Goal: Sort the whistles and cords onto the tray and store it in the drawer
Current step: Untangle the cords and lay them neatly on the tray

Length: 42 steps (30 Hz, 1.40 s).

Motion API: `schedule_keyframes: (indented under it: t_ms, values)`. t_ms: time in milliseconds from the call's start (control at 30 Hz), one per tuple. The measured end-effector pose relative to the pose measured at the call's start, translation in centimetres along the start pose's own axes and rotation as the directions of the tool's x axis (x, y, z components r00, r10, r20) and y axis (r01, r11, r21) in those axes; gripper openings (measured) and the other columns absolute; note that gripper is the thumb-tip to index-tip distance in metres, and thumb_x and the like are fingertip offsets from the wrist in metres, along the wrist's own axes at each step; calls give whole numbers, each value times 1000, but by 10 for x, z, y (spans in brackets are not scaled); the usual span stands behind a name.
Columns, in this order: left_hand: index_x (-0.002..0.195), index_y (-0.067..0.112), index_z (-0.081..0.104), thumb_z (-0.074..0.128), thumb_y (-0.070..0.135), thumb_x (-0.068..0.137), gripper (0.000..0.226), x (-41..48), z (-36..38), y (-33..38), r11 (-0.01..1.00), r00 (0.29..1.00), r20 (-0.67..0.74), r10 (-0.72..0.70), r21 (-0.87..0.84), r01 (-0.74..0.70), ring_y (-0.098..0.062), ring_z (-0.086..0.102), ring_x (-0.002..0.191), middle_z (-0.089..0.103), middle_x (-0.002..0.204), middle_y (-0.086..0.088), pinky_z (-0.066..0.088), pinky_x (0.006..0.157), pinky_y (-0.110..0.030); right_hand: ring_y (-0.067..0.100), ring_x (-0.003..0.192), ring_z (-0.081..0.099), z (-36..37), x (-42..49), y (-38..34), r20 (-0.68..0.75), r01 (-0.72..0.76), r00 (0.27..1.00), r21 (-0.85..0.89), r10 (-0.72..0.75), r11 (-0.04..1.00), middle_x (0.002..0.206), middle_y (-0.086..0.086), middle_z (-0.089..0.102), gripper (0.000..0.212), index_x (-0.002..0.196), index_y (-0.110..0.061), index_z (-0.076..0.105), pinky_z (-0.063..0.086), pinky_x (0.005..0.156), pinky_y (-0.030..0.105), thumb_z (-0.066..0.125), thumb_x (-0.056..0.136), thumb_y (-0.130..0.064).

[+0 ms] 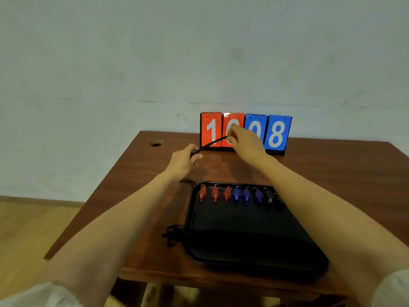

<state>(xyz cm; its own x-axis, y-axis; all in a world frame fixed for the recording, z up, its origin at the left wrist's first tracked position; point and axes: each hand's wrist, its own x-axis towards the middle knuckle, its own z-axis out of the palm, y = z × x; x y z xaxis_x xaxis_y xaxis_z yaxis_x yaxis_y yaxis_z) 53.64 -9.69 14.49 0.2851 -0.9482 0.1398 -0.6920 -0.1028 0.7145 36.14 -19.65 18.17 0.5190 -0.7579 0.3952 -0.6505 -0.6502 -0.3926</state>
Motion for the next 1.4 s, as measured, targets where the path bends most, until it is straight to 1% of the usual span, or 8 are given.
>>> schedule_keyframes:
  t_ms: [267, 467, 700, 833, 967, 1200, 1300, 1400]
  values:
    - [101, 14, 62, 44, 26, 99, 22, -29, -48, 73, 978, 975, -82, 206, -23, -208, -3, 40, 59, 46, 67, 11, 34, 56, -11, 26, 88, 62, -98, -16, -3, -228, -72, 970, 64, 85, 995, 99, 10, 69, 19, 105, -9, 60, 49, 74, 37, 46, 98, -21]
    - [124, 6, 58, 37, 20, 102, 34, -47, -66, 97, 960, 958, -134, 254, 155, -233, -16, 52, 90, 61, 101, -9, 36, 79, -22, 23, 84, 62, -137, -40, 1, -305, -88, 947, 47, 98, 995, 103, 7, 70, 20, 107, -11, 61, 51, 74, 36, 44, 100, -20]
    - [121, 7, 61, 35, 10, 101, 33, -63, -65, 88, 963, 974, -140, 180, 228, -145, -24, 58, 104, 63, 111, -12, 40, 86, -25, 28, 92, 65, -150, -76, 30, -304, -181, 933, 71, 194, 981, 105, 8, 70, 23, 111, -10, 58, 52, 76, 39, 39, 100, -16]
    - [106, 11, 63, 44, 16, 98, 22, -69, -60, 76, 984, 974, -199, 104, 166, -71, -19, 55, 80, 68, 96, -6, 40, 66, -27, 28, 84, 64, -148, -92, 47, -258, -276, 923, 69, 284, 959, 94, 9, 71, 19, 98, -9, 59, 50, 71, 38, 46, 97, -22]
    - [90, 12, 63, 56, 30, 92, 19, -77, -51, 67, 991, 966, -259, 17, 133, 18, -17, 54, 67, 68, 81, -3, 41, 62, -28, 27, 82, 62, -140, -109, 60, -210, -339, 915, 58, 344, 939, 88, 8, 70, 24, 92, -8, 60, 45, 67, 33, 55, 94, -31]
    - [119, 11, 61, 40, 13, 99, 30, -84, -27, 51, 971, 983, -173, -56, 220, 94, -28, 62, 91, 67, 112, -10, 47, 74, -33, 30, 83, 60, -118, -130, 78, -125, -438, 893, -11, 433, 899, 98, 12, 68, 24, 99, -6, 61, 42, 65, 31, 41, 97, -19]
    - [105, 13, 58, 51, 22, 95, 16, -89, -16, 38, 967, 978, -170, -119, 203, 153, -24, 61, 95, 70, 102, -7, 49, 79, -35, 30, 84, 60, -108, -142, 89, -81, -479, 876, -38, 475, 877, 100, 11, 67, 24, 100, -8, 62, 44, 67, 33, 40, 96, -19]
    - [91, 14, 61, 60, 35, 90, 21, -98, -5, 26, 949, 973, -150, -175, 236, 207, -21, 62, 86, 69, 89, -3, 46, 69, -31, 30, 88, 61, -100, -158, 101, -35, -520, 854, -70, 518, 851, 100, 11, 68, 21, 99, -12, 65, 43, 69, 33, 47, 94, -21]
